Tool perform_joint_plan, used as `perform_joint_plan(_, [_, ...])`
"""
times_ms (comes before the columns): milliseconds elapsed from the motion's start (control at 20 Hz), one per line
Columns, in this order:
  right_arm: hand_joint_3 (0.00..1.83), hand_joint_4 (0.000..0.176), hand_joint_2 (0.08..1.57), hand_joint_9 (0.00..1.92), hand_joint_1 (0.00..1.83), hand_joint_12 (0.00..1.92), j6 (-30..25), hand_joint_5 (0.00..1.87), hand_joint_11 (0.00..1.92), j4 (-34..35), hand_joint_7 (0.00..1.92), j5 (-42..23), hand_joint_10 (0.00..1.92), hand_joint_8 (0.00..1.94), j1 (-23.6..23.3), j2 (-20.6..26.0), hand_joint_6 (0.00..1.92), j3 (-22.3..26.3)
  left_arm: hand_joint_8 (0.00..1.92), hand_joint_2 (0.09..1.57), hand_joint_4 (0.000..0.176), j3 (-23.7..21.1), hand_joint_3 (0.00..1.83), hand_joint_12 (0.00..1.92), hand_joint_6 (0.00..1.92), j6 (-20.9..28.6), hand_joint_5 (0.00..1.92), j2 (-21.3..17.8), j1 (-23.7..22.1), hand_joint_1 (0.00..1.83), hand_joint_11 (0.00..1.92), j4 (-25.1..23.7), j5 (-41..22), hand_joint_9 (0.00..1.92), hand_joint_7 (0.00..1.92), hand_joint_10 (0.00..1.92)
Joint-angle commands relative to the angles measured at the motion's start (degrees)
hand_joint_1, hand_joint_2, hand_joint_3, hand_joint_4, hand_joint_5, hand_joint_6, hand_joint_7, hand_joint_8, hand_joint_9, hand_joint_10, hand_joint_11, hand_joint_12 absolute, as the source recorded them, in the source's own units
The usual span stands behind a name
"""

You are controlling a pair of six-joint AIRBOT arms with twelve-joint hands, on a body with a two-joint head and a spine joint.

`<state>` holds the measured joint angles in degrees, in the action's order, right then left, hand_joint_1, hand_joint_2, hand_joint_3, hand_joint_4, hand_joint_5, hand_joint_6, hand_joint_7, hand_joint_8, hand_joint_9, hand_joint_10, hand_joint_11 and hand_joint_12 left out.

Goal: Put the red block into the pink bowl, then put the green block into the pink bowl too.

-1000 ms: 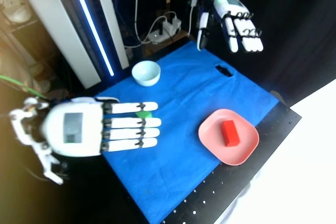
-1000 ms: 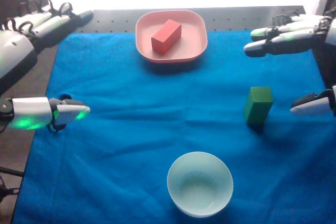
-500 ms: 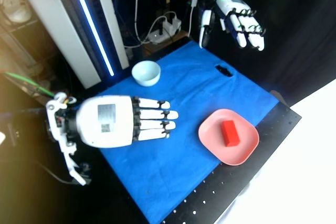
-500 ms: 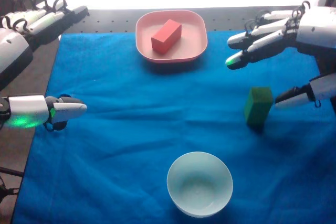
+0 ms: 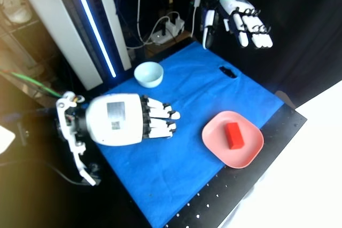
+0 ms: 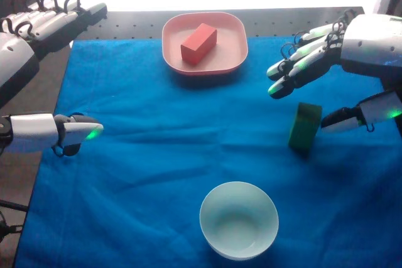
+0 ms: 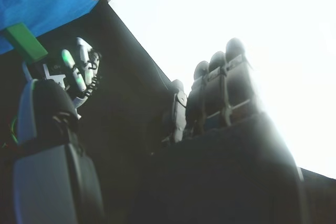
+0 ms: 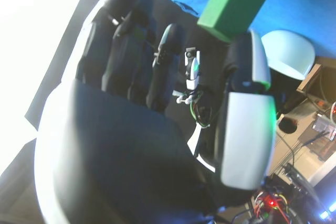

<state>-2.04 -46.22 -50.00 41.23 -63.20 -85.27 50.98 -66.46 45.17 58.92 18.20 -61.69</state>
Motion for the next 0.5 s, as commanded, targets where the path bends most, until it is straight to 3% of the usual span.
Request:
perform_joint_plan(0, [0.0, 0.041, 0.95, 0.7, 1.13, 1.14, -1.0, 0.68, 0.34, 2.7, 0.51, -4.5, 0.01, 0.0, -1.1, -0.4, 0.0, -0.2, 0.0, 0.93, 0.155, -0.1, 0.0, 0.01, 0.01, 0.0, 0.04, -0.2, -0.3, 0.82, 0.03, -0.4, -7.6, 0.0, 0.04, 0.0])
perform_joint_plan(100, [0.0, 0.043, 0.94, 0.67, 1.13, 1.11, -1.7, 0.68, 0.31, 1.7, 0.51, -4.4, 0.0, 0.0, -1.1, -0.8, 0.0, -0.2, 0.0, 0.93, 0.155, -0.1, 0.0, 0.02, 0.01, 0.0, 0.04, -0.2, -0.3, 0.82, 0.03, -0.4, -7.7, 0.0, 0.05, 0.0])
perform_joint_plan(150, [0.0, 0.049, 0.93, 0.68, 1.16, 1.01, -1.9, 0.67, 0.34, 1.4, 0.5, -4.3, 0.01, 0.0, -1.1, -0.9, 0.0, -0.2, 0.0, 0.93, 0.168, -0.1, 0.0, 0.02, 0.01, 0.0, 0.04, -0.2, -0.3, 0.83, 0.03, -0.4, -7.7, 0.0, 0.04, 0.0])
perform_joint_plan(250, [0.0, 0.041, 0.94, 0.75, 1.19, 0.98, -2.0, 0.68, 0.44, 1.3, 0.53, -4.0, 0.02, 0.0, -1.1, -1.0, 0.0, -0.2, 0.0, 0.94, 0.161, -0.1, 0.01, 0.02, 0.0, 0.0, 0.04, -0.2, -0.3, 0.82, 0.03, -0.4, -7.9, 0.0, 0.04, 0.0])
perform_joint_plan(300, [0.0, 0.039, 0.94, 0.77, 1.2, 0.97, -2.0, 0.68, 0.45, 1.3, 0.54, -4.0, 0.02, 0.01, -1.1, -1.0, 0.0, -0.2, 0.0, 0.94, 0.144, -0.1, 0.01, 0.01, 0.0, 0.0, 0.03, -0.2, -0.3, 0.84, 0.02, -0.4, -8.0, 0.0, 0.02, 0.0])
perform_joint_plan(350, [0.0, 0.016, 0.94, 0.79, 1.22, 0.99, -2.0, 0.69, 0.48, 1.3, 0.57, -3.9, 0.03, 0.02, -1.1, -1.0, 0.0, -0.2, 0.0, 0.95, 0.137, -0.1, 0.01, 0.01, 0.0, 0.0, 0.02, -0.2, -0.3, 0.83, 0.02, -0.4, -8.0, 0.0, 0.02, 0.0])
perform_joint_plan(400, [0.0, 0.006, 0.95, 0.81, 1.22, 1.03, -2.0, 0.7, 0.49, 1.2, 0.6, -3.8, 0.03, 0.01, -1.0, -1.0, 0.0, -0.2, 0.0, 0.96, 0.126, -0.2, 0.01, 0.01, 0.0, 0.0, 0.01, -0.2, -0.3, 0.84, 0.0, -0.4, -8.0, 0.0, 0.01, 0.0])
perform_joint_plan(450, [0.0, 0.002, 0.95, 0.82, 1.23, 1.06, -2.0, 0.71, 0.48, 1.1, 0.61, -3.7, 0.03, 0.01, -1.0, -1.0, 0.0, -0.2, 0.0, 0.96, 0.14, -0.2, 0.01, 0.01, 0.0, 0.0, 0.01, -0.2, -0.3, 0.84, 0.0, -0.4, -8.0, 0.0, 0.01, 0.0])
